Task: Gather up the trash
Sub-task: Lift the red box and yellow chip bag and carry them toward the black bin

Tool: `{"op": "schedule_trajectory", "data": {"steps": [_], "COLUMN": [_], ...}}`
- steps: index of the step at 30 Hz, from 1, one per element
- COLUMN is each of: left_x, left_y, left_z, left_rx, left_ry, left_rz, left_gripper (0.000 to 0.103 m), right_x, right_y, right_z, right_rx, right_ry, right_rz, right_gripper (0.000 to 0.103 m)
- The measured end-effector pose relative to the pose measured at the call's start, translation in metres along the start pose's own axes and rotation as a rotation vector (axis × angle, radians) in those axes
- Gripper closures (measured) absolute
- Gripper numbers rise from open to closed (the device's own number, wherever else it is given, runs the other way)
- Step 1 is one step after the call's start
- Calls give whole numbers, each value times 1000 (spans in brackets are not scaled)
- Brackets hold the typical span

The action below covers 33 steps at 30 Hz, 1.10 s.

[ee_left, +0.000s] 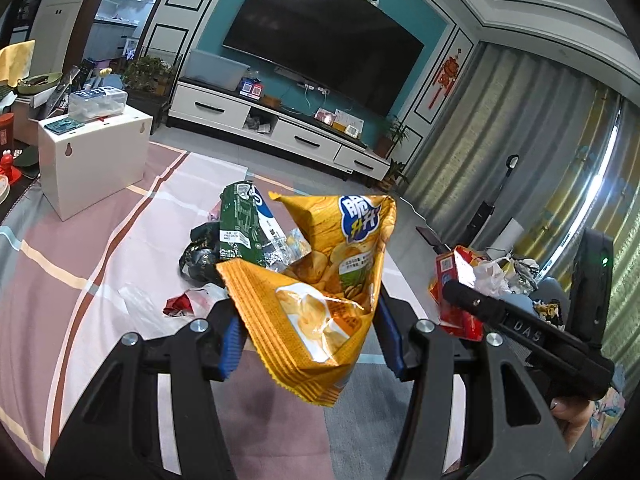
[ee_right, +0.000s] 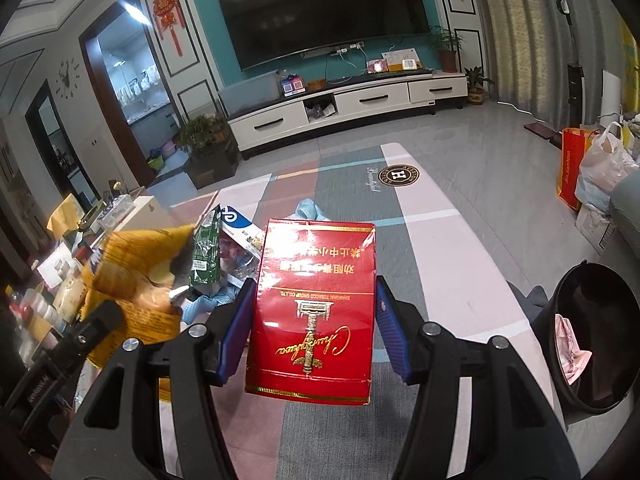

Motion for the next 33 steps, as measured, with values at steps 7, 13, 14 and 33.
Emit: {"op": "schedule_trajectory", "data": {"steps": [7,13,14,33], "left_x": [4,14,15,16], "left_y": [10,19,21,34], "left_z": [9,20,23,33], "left_rx": [45,82,90,127], "left_ry": [-12,-43,-46,-62], "left_rz": [-10,-18,-17,11], "left_gripper": [47,47,47,47], "right_x": [-13,-23,-25,-45], "right_y": [1,3,3,11], "right_z": [-4,-8,-9,-15], "right_rx": [3,8,9,23], "right_ry": [34,58,63,115], "right_rz": [-8,-12,-12,-9], "right_gripper": [45,45,45,45]}}
Point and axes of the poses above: each gripper's, at about its wrist camera, not at the fingertips, and x roughly the way its jaws point, y to its right, z to its underside, the point moved 9 cm from there along x, roughly the way its jaws point, and after that the axes turned 4 degrees about -x, right-handed, at the moved point
